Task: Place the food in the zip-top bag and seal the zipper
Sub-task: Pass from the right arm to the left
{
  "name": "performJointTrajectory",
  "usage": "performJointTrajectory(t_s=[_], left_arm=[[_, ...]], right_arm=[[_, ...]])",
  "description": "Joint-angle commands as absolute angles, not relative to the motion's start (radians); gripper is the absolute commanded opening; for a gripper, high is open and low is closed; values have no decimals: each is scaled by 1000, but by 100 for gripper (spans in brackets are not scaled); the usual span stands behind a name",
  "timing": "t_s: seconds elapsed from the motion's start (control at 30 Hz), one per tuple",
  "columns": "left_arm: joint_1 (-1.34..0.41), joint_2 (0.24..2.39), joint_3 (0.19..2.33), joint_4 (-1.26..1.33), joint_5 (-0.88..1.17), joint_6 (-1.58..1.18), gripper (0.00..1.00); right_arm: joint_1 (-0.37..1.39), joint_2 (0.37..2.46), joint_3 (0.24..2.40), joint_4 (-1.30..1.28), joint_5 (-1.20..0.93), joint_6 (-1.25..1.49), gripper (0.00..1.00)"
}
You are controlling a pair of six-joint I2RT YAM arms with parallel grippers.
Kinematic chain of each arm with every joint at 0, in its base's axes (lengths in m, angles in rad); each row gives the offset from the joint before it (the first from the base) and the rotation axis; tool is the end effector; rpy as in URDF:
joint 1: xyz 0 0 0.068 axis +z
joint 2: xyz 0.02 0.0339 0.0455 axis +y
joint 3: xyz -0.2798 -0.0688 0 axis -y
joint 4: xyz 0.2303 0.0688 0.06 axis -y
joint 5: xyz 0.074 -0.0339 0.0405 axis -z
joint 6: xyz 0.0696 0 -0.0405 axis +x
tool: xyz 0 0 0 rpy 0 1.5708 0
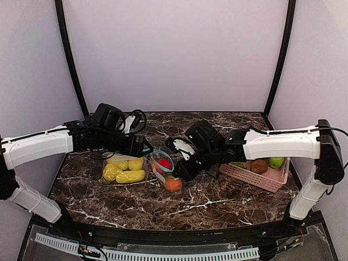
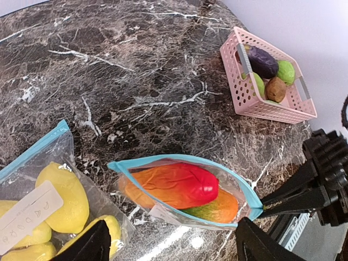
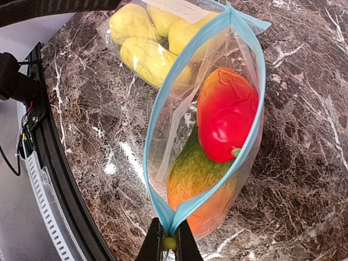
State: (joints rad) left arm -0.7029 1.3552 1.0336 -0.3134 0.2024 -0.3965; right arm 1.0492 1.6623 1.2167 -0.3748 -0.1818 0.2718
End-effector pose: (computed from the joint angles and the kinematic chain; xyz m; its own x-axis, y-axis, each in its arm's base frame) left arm 0.2291 -0.2124 0.2866 -0.7097 0.1055 -0.6966 0.5232 0.7410 -0.4209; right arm 0.1766 0.3326 0.2428 -0.5965 -0.5080 -0.6214 -0.7828 0.5393 0.3105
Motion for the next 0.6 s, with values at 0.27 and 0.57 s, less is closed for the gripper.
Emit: performJointTrajectory(t_s=[0.27,0.57], left_arm=[[-707,1279,941,-119,565,-17,69],[-761,1426,984,-124,655,97,43]], right_arm=[[1049,1661,1178,-300,-255,254,0],[1025,1648,1123,-222,-316,273,0]])
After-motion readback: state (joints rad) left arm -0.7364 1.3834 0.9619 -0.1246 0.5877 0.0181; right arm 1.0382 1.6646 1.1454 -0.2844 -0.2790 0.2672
